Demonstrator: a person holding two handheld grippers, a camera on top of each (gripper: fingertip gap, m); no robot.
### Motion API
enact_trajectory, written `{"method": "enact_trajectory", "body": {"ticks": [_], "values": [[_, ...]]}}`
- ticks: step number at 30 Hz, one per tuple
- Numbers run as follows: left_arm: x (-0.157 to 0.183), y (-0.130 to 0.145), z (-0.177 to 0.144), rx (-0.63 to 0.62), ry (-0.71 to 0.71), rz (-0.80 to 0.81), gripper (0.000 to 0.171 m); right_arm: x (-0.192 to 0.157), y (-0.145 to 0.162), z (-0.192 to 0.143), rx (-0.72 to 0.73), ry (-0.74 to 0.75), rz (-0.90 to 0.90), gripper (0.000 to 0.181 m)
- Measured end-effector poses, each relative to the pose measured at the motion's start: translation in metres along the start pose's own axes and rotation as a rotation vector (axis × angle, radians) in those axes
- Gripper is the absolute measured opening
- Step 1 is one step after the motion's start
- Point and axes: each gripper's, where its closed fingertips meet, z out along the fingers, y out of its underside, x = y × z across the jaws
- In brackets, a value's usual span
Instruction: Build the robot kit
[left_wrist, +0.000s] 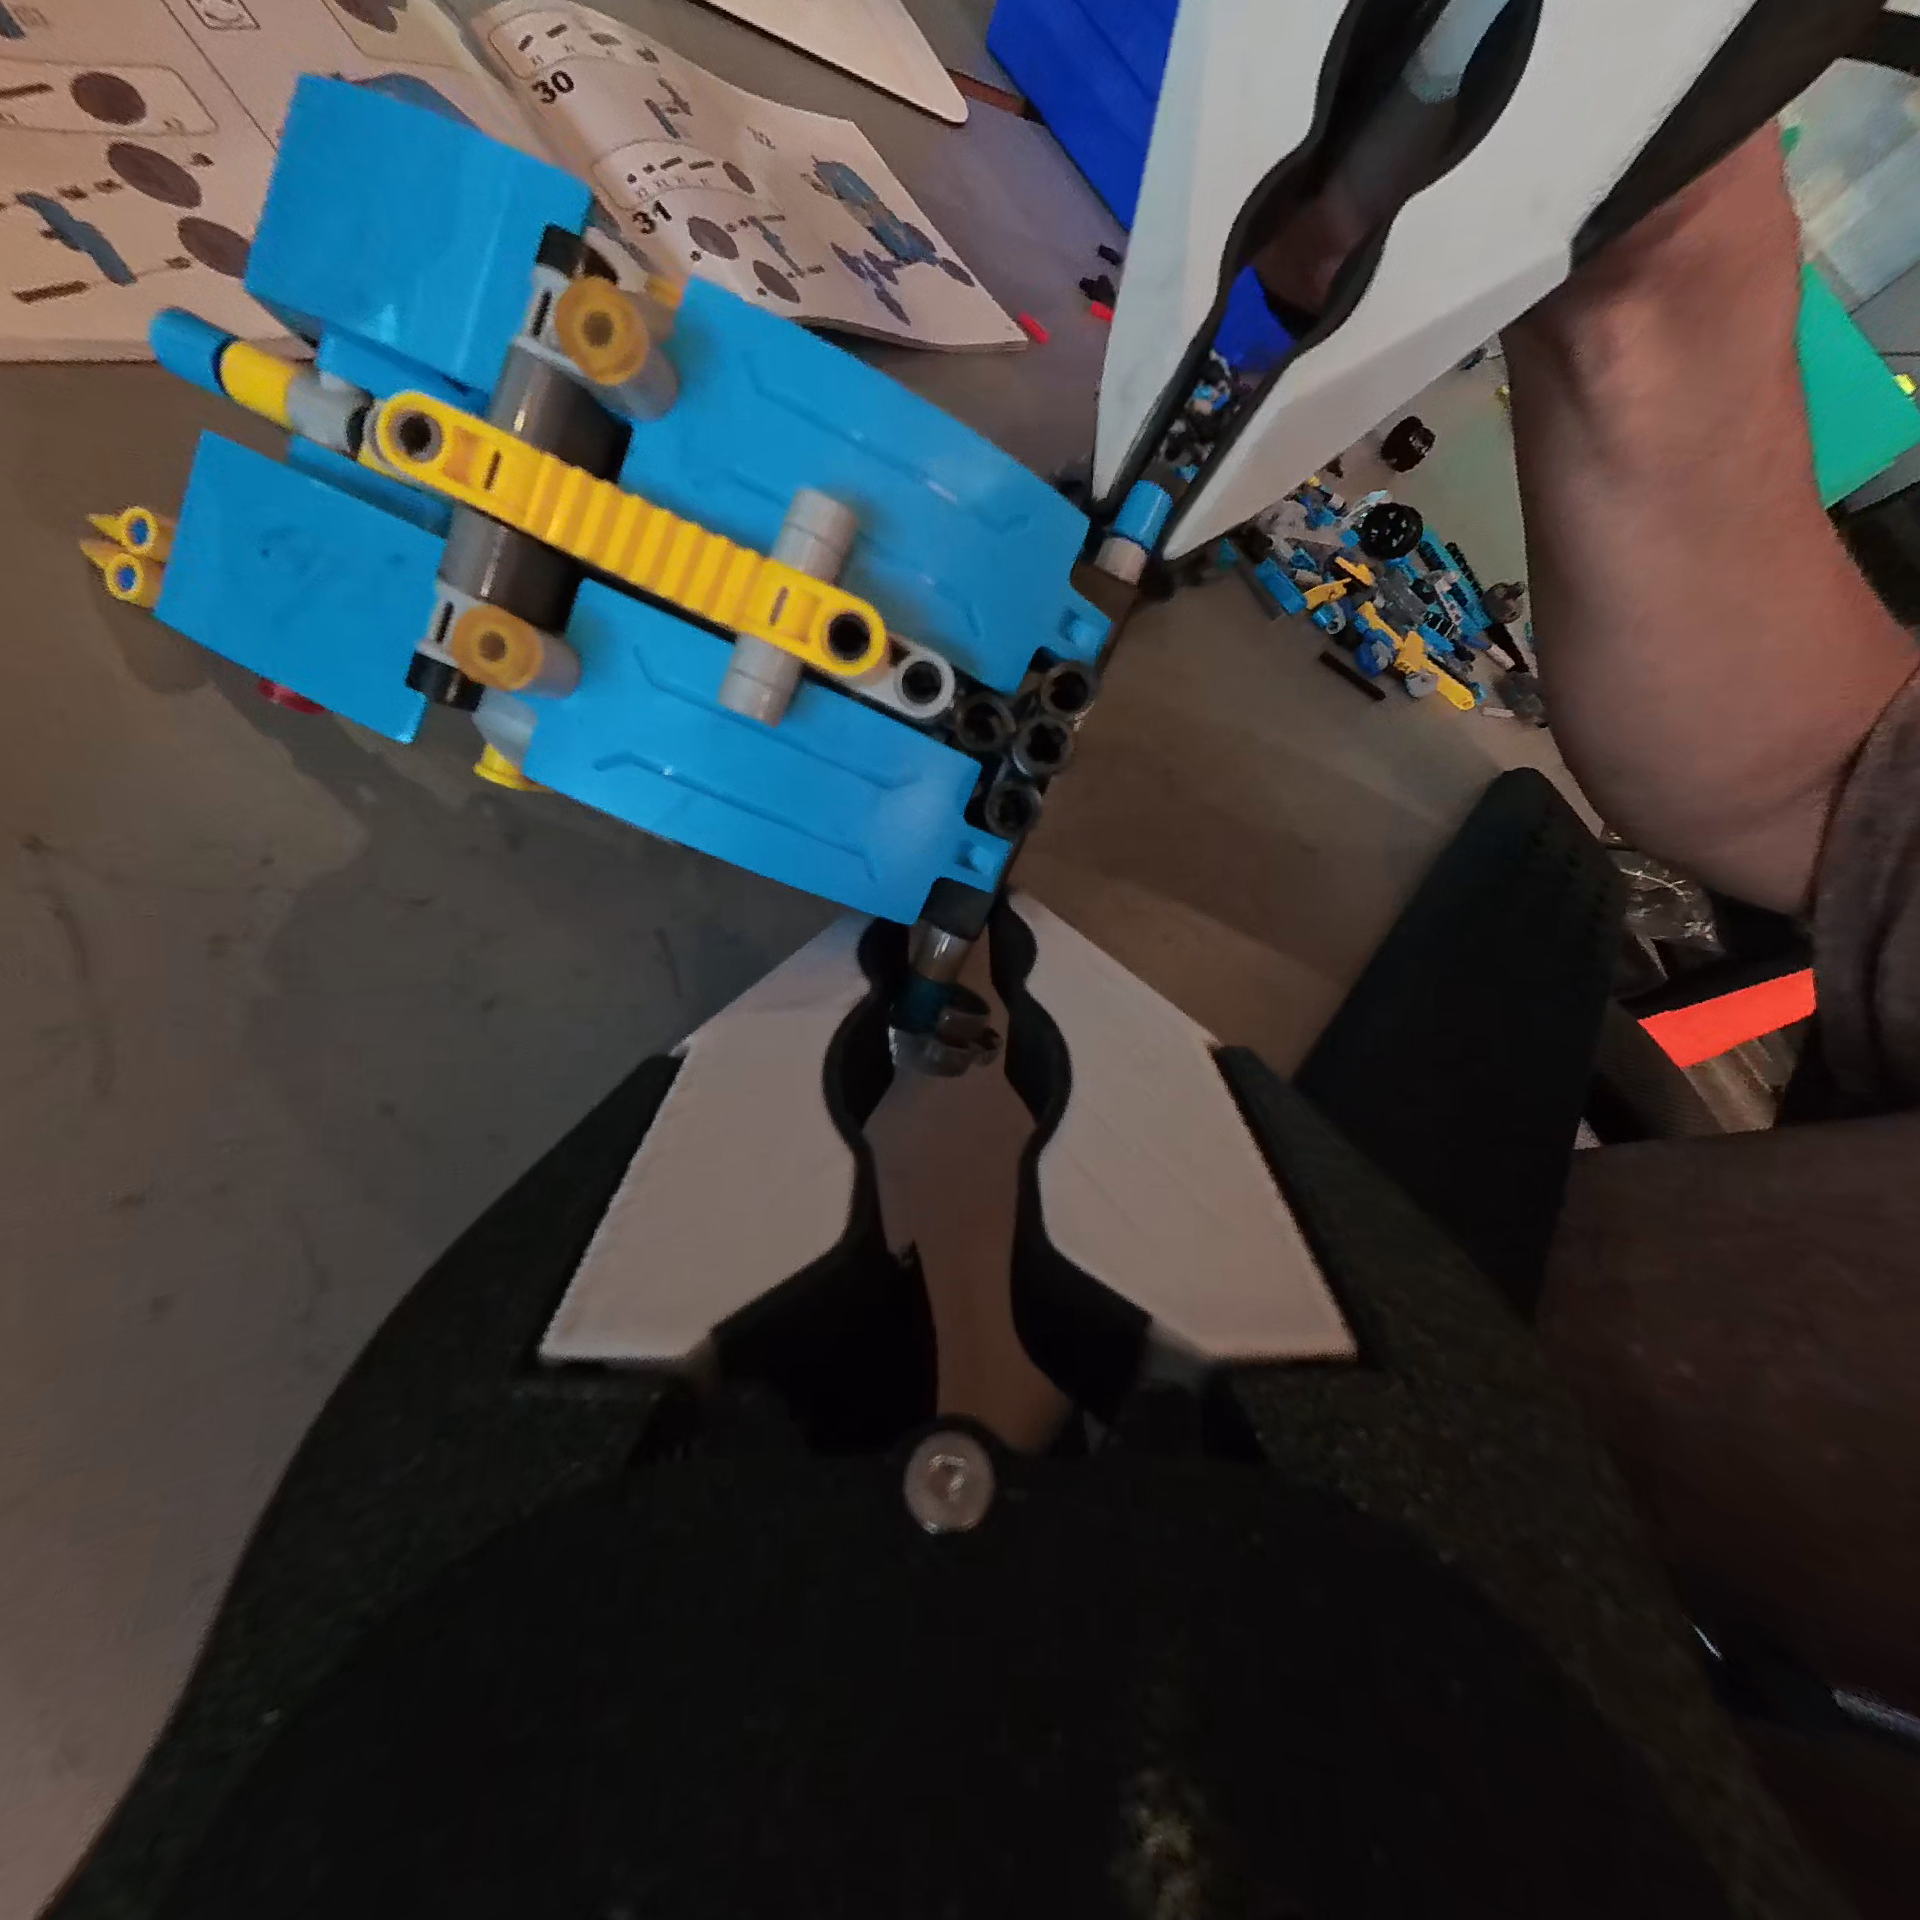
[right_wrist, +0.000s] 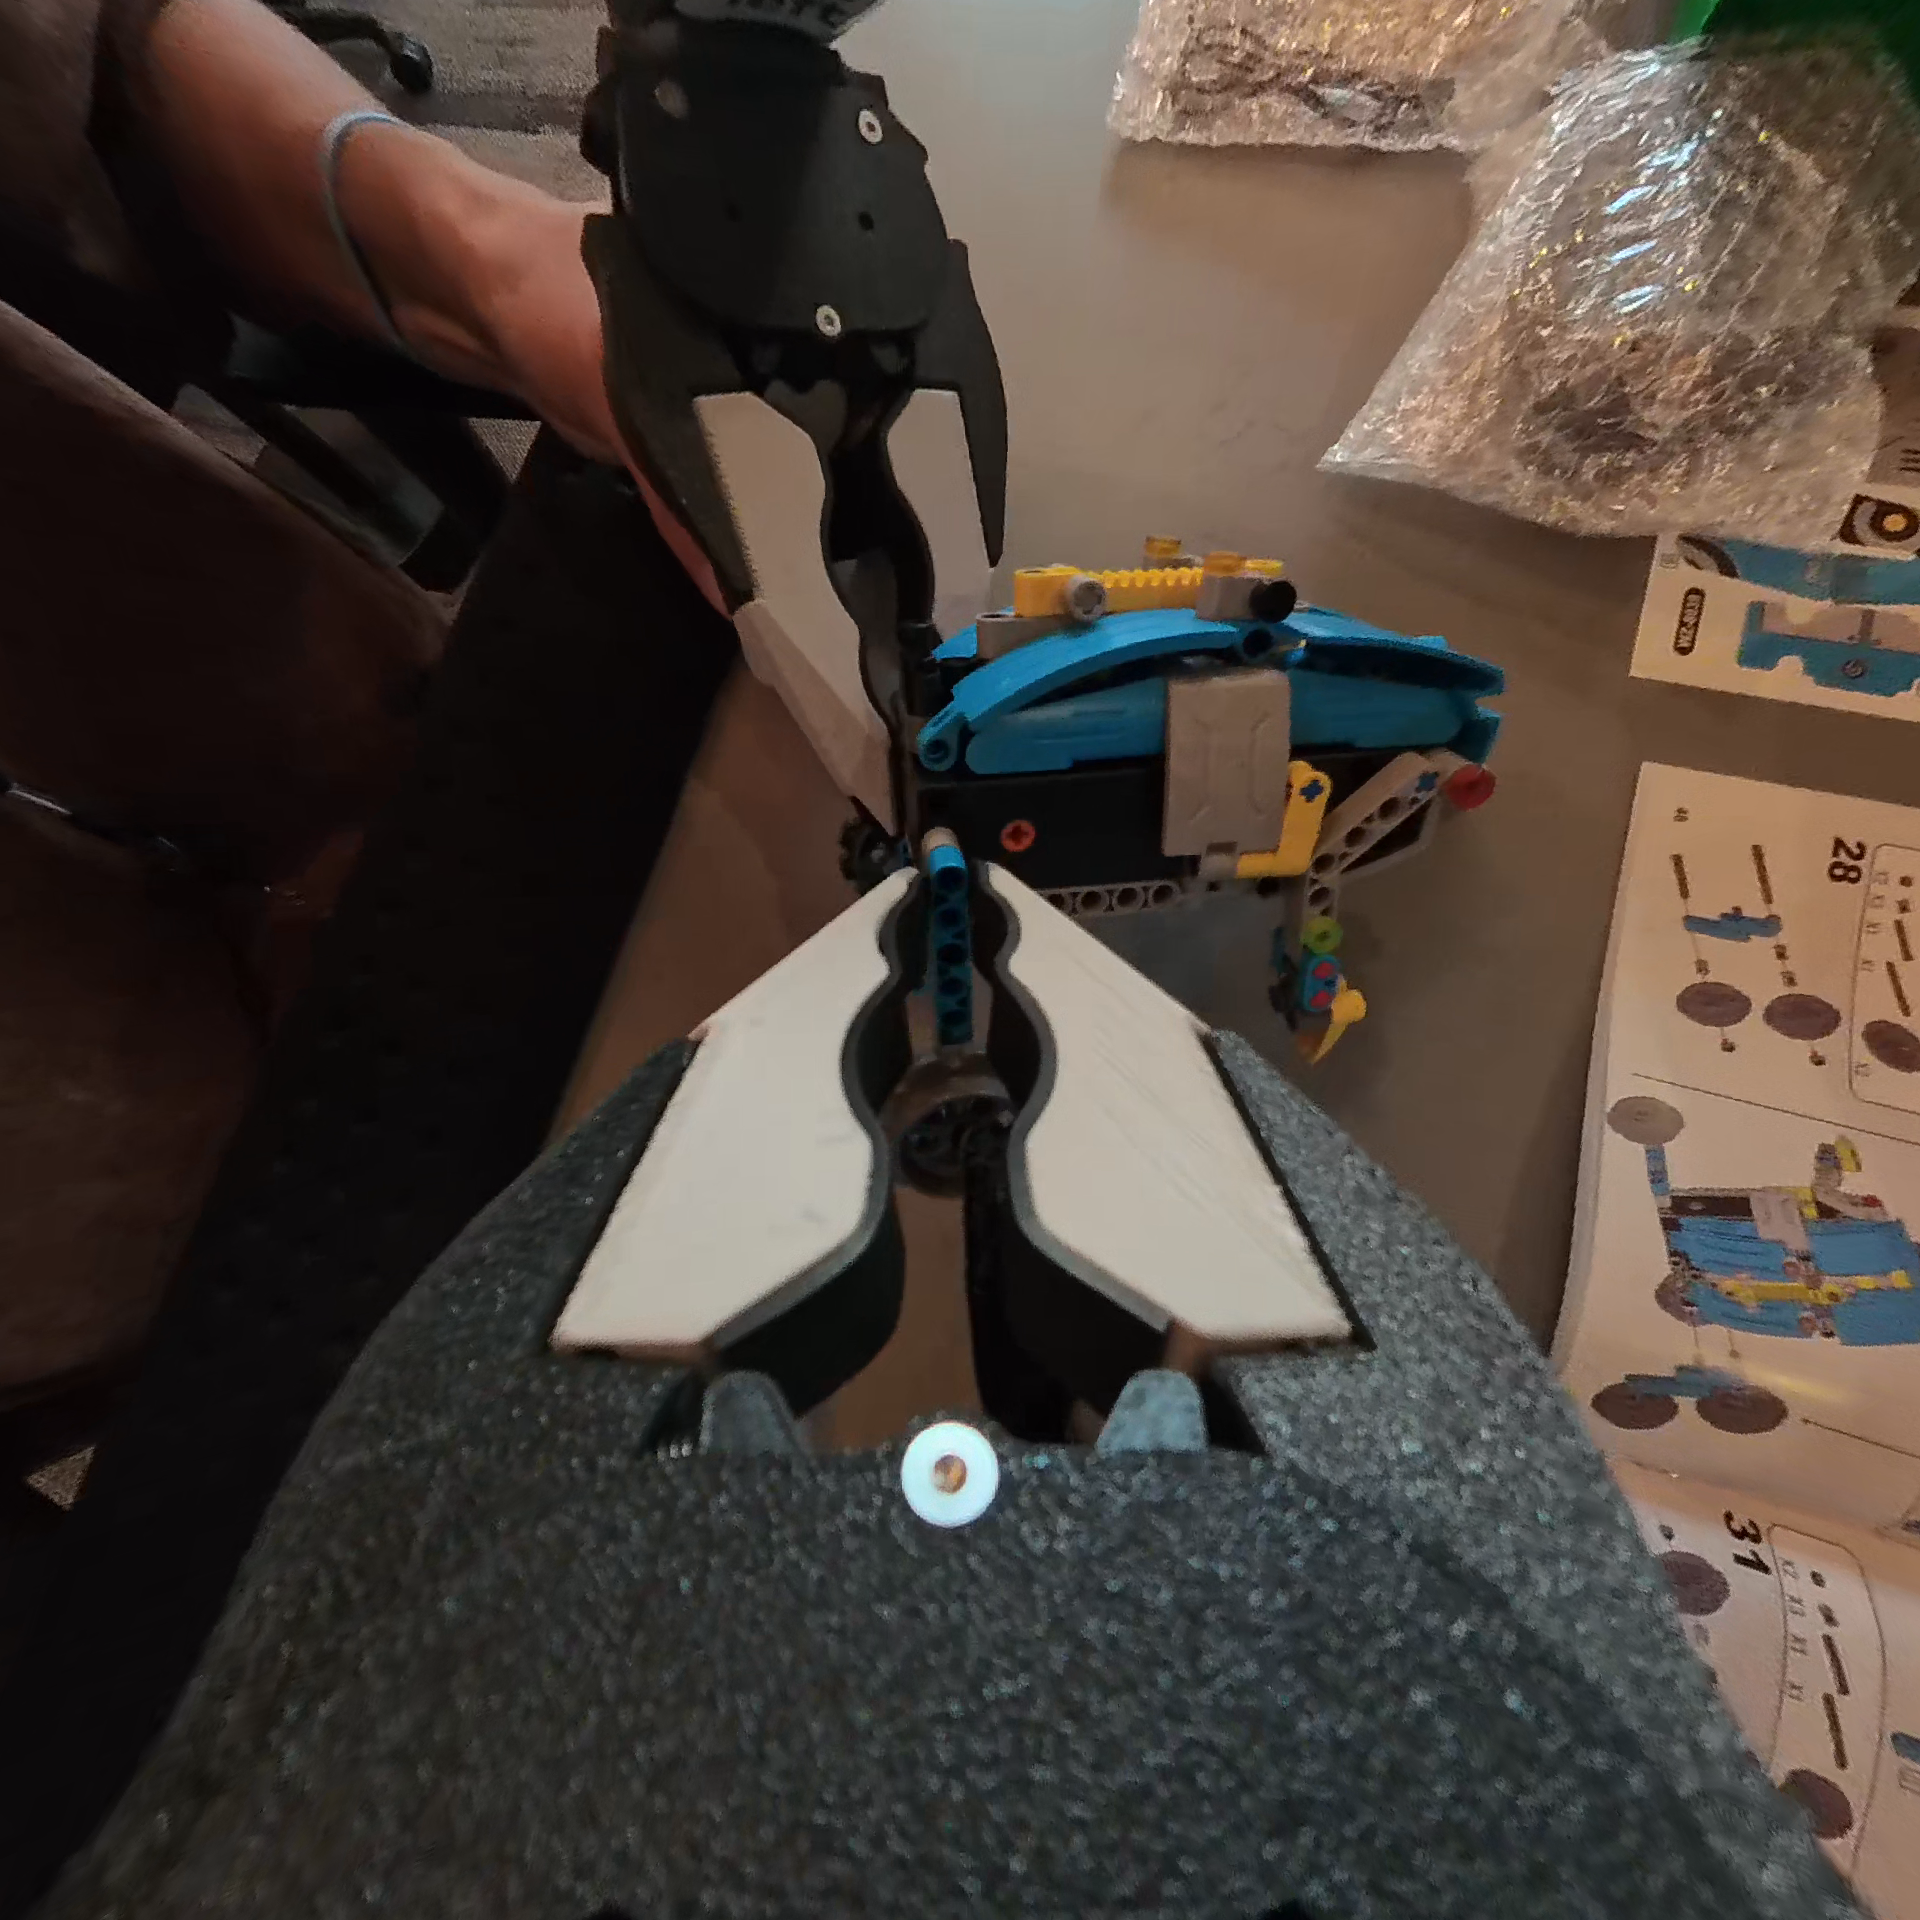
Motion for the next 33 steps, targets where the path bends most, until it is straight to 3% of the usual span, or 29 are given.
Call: {"method": "enact_trajectory", "body": {"ticks": [9, 13, 15, 17, 20, 24, 26, 28, 31, 33], "values": [[0.0, -0.001, 0.001, 0.001, -0.022, 0.026, 0.013, 0.0, 0.0, 0.0, 0.037, -0.031, 0.059, 0.008], [0.005, -0.003, -0.002, -0.01, -0.042, 0.108, 0.012, 0.003, -0.001, -0.01, 0.134, 0.002, 0.063, 0.008], [0.003, 0.003, -0.003, -0.073, -0.093, 0.206, 0.011, 0.009, 0.006, -0.031, 0.197, 0.095, 0.08, 0.023], [0.006, 0.005, -0.005, -0.106, -0.097, 0.287, 0.011, 0.017, 0.027, -0.057, 0.271, 0.206, 0.167, 0.026], [0.009, 0.005, -0.01, -0.147, -0.069, 0.34, 0.011, 0.027, 0.089, -0.078, 0.295, 0.369, 0.34, 0.038], [0.011, 0.008, -0.013, -0.233, -0.038, 0.421, 0.01, 0.017, 0.16, -0.085, 0.245, 0.468, 0.494, 0.041], [0.011, 0.011, -0.014, -0.256, -0.022, 0.461, 0.011, 0.018, 0.192, -0.08, 0.13, 0.51, 0.528, 0.042], [0.009, 0.012, -0.015, -0.247, -0.002, 0.464, 0.011, 0.021, 0.206, -0.076, 0.055, 0.518, 0.534, 0.046], [0.006, 0.013, -0.018, -0.218, 0.02, 0.415, 0.011, 0.019, 0.199, -0.073, 0.075, 0.479, 0.562, 0.045], [0.006, 0.01, -0.02, -0.187, 0.025, 0.39, 0.012, 0.018, 0.208, -0.068, 0.011, 0.491, 0.559, 0.044]]}}
